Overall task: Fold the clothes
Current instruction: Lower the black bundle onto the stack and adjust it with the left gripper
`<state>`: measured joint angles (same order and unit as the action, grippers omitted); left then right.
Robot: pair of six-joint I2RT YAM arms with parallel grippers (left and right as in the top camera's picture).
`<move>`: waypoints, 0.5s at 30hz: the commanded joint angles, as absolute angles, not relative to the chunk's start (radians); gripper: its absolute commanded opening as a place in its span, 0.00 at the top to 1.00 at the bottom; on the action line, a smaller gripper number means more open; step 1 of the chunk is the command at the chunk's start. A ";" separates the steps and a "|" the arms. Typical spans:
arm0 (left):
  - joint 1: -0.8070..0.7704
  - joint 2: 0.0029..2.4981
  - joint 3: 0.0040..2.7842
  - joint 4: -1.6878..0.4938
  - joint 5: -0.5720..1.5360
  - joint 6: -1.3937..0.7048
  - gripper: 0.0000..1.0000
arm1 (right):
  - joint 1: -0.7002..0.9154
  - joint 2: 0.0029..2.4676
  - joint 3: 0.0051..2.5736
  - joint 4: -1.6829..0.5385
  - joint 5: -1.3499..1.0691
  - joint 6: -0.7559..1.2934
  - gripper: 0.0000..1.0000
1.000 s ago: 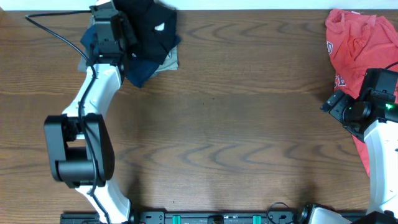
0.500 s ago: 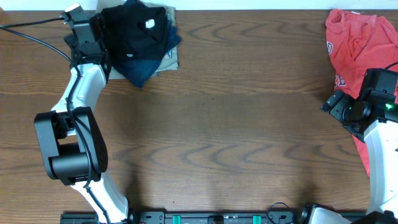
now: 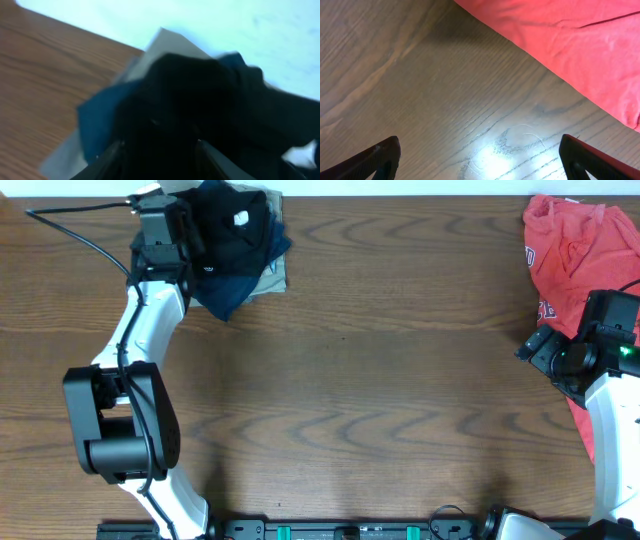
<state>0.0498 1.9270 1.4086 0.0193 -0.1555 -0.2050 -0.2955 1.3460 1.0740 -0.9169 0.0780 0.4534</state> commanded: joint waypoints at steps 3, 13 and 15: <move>0.056 2.006 1.431 -0.037 -0.093 -0.201 0.57 | -0.300 1.337 1.079 -0.917 0.078 0.448 0.01; 0.056 1.998 1.431 -0.181 -0.093 -0.201 0.57 | -0.300 1.337 1.079 -0.917 0.078 0.448 0.01; 0.054 1.958 1.431 -0.202 -0.093 -0.205 0.57 | -0.300 1.337 1.079 -0.917 0.078 0.448 0.01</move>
